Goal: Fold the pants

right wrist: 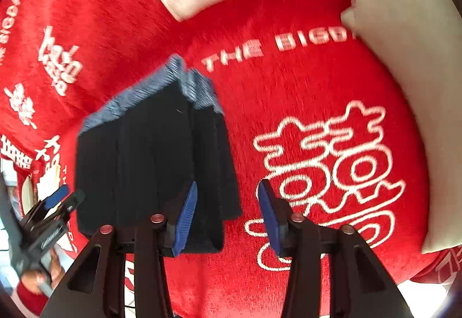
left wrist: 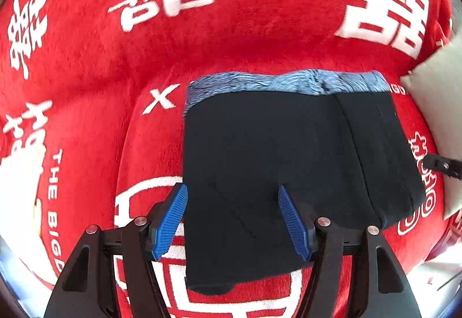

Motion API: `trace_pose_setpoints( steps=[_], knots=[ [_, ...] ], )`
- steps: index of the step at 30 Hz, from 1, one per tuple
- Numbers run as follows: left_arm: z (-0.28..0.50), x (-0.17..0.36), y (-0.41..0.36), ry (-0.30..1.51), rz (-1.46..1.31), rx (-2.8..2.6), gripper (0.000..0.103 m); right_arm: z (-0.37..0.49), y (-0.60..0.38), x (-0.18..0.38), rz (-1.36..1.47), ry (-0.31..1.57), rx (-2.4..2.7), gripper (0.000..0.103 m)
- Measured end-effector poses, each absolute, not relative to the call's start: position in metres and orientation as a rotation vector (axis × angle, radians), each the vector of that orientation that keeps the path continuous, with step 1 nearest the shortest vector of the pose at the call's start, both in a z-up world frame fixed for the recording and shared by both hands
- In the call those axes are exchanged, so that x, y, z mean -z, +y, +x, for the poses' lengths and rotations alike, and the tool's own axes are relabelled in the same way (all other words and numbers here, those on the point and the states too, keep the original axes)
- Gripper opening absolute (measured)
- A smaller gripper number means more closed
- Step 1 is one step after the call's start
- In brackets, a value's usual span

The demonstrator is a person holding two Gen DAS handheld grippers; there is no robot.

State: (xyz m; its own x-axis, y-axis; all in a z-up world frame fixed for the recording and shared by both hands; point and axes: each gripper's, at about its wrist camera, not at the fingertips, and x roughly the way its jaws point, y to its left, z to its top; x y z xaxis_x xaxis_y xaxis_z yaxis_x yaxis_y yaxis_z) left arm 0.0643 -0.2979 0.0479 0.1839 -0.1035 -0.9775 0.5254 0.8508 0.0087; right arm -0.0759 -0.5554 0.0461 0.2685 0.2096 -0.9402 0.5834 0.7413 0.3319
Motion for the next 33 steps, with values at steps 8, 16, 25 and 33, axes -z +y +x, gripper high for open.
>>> trace_pose_setpoints(
  steps=[8,16,25,33],
  knots=[
    [0.065,-0.02,-0.294,1.381,0.312,0.456,0.081,-0.037,-0.502,-0.041,0.607,1.343,0.108,0.037],
    [0.063,-0.008,-0.297,1.369,0.329,0.462,0.089,-0.033,-0.489,-0.012,0.516,1.374,0.121,0.037],
    [0.053,-0.03,-0.294,1.377,0.388,0.423,0.089,-0.035,-0.488,-0.027,0.558,1.393,0.171,0.052],
    [0.037,-0.054,-0.281,1.414,0.392,0.419,0.089,-0.061,-0.486,-0.041,0.605,1.447,0.243,0.066]
  ],
)
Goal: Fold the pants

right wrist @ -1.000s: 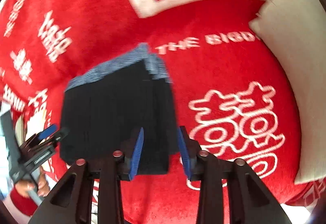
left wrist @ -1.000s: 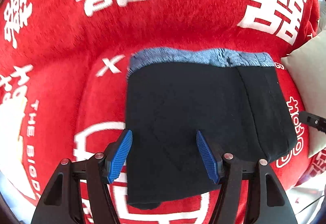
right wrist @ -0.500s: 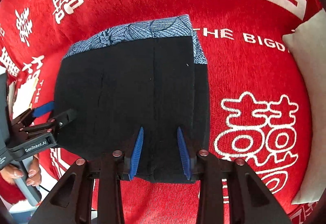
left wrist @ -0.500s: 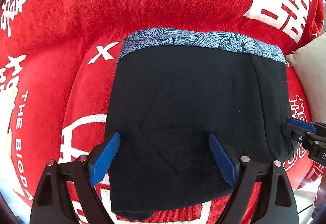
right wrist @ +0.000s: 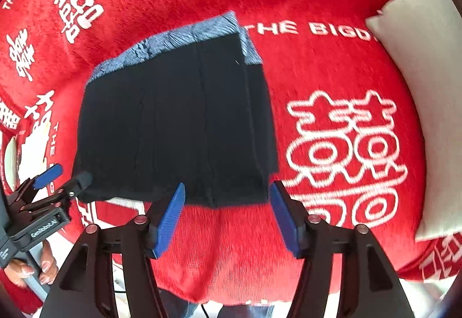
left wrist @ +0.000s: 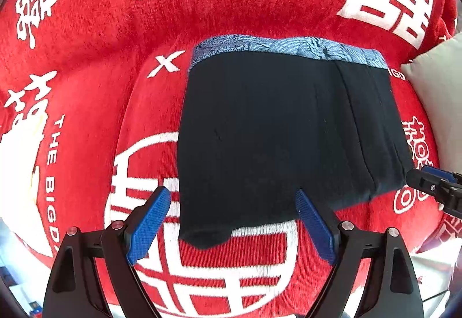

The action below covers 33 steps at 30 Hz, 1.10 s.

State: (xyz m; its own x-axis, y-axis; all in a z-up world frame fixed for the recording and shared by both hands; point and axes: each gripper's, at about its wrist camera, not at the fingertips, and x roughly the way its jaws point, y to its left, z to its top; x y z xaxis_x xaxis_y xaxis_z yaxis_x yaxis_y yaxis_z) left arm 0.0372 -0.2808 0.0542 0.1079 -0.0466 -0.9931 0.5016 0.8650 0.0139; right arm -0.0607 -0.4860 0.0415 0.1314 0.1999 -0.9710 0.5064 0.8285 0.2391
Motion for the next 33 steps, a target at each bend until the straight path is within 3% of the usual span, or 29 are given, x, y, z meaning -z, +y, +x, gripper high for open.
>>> trace_pose_setpoints(
  steps=[1,4,13,19,21,22,25,26,27,29,33],
  knots=[
    [0.038,-0.056,-0.28,1.414,0.39,0.423,0.089,-0.064,-0.488,-0.043,0.619,1.445,0.244,0.066],
    [0.054,-0.058,-0.277,1.396,0.34,0.436,0.089,-0.069,-0.506,-0.047,0.687,1.387,0.239,0.081],
    [0.133,-0.013,-0.257,1.509,0.1,0.557,0.089,-0.06,-0.581,0.015,1.065,1.243,0.05,0.081],
    [0.142,0.022,-0.261,1.595,0.026,0.714,0.089,-0.049,-0.586,0.057,1.107,1.278,-0.091,0.083],
    [0.143,0.03,-0.261,1.613,0.001,0.724,0.101,-0.049,-0.589,0.06,1.121,1.238,-0.137,0.083],
    [0.142,0.035,-0.262,1.628,-0.011,0.726,0.101,-0.05,-0.59,0.061,1.138,1.233,-0.153,0.083],
    [0.138,0.04,-0.262,1.641,-0.055,0.725,0.1,-0.051,-0.592,0.069,1.221,1.236,-0.173,0.068],
    [0.136,0.037,-0.264,1.623,-0.052,0.729,0.092,-0.052,-0.592,0.07,1.231,1.241,-0.159,0.062],
    [0.132,0.032,-0.266,1.603,-0.063,0.752,0.076,-0.053,-0.592,0.068,1.238,1.237,-0.158,0.058],
    [0.128,0.023,-0.27,1.579,-0.045,0.747,0.071,-0.055,-0.593,0.063,1.261,1.221,-0.157,0.045],
    [0.124,0.004,-0.272,1.547,-0.038,0.75,0.061,-0.06,-0.595,0.051,1.317,1.18,-0.165,0.038]
  ],
)
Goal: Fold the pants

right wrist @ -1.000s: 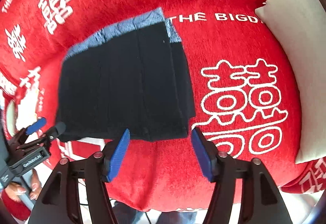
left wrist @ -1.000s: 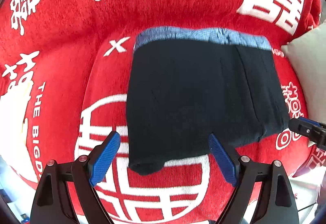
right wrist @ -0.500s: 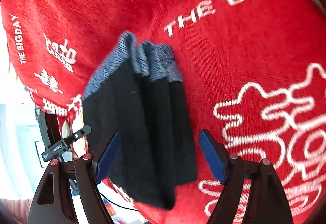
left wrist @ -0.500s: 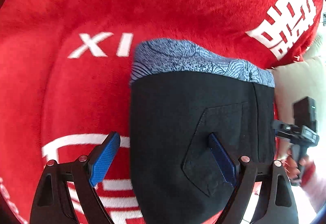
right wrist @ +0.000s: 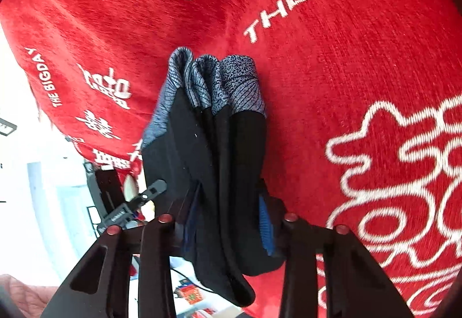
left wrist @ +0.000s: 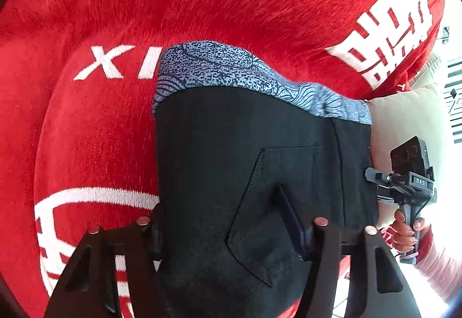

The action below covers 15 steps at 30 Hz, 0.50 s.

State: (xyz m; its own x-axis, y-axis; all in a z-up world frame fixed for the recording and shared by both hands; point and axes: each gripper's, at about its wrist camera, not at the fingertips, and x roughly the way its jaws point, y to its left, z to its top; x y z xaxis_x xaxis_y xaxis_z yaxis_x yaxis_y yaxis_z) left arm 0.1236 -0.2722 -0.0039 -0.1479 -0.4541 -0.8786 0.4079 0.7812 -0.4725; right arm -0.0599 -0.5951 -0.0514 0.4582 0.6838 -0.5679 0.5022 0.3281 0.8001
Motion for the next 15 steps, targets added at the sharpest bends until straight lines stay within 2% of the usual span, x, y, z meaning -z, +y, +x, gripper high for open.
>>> trace_pose_setpoints(
  steps=[8,13,15],
  knots=[
    [0.1,-0.035,-0.256,1.53,-0.008,0.759,0.06,-0.081,-0.578,0.02,1.346,1.165,-0.205,0.037],
    [0.076,-0.026,-0.24,1.553,0.019,0.714,0.06,-0.1,-0.556,0.02,1.329,1.198,-0.189,0.037],
    [0.068,-0.009,-0.235,1.566,0.058,0.658,0.069,-0.103,-0.546,0.029,1.295,1.241,-0.154,0.038]
  ],
)
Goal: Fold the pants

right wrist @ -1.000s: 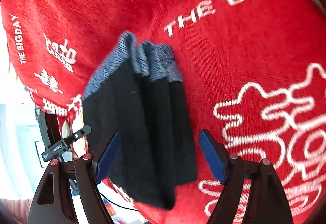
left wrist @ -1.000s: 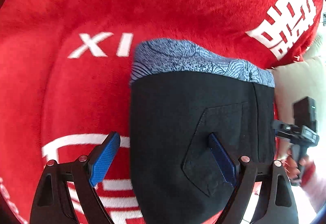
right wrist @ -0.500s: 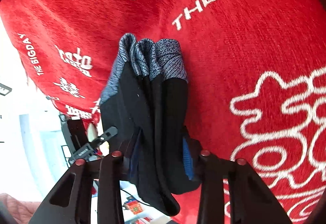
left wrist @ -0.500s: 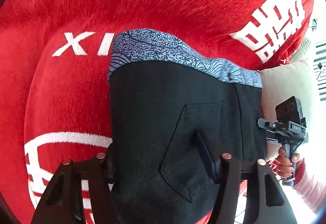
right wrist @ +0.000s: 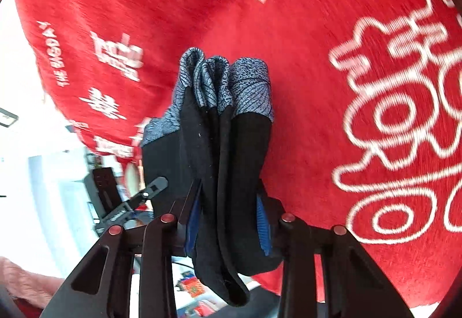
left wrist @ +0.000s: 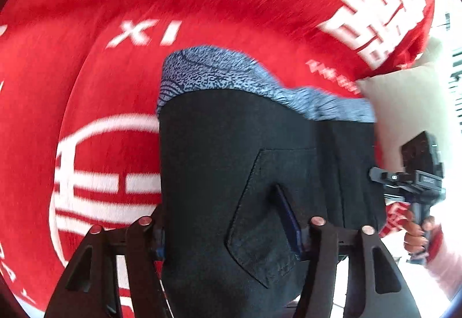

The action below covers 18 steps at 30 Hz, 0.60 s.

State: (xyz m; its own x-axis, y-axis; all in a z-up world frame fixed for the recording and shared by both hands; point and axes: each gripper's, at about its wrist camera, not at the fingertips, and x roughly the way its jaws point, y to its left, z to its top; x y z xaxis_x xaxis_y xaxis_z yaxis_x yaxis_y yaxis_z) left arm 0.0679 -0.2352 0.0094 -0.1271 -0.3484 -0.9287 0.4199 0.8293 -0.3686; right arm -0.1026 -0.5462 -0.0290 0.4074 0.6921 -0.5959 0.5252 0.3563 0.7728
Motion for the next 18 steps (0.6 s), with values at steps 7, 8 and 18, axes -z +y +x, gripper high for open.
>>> trace_pose_setpoints(
  steps=[7,8,18],
  knots=[
    [0.066,-0.003,-0.225,1.526,0.116,0.535,0.102,-0.103,-0.533,0.032,1.114,1.312,0.018,0.069],
    [0.065,-0.005,-0.225,1.523,0.133,0.524,0.102,-0.1,-0.528,0.025,1.073,1.326,0.049,0.07],
    [0.027,-0.073,-0.244,1.447,0.394,0.415,0.102,-0.104,-0.492,-0.045,0.807,1.482,0.258,0.085]
  ],
)
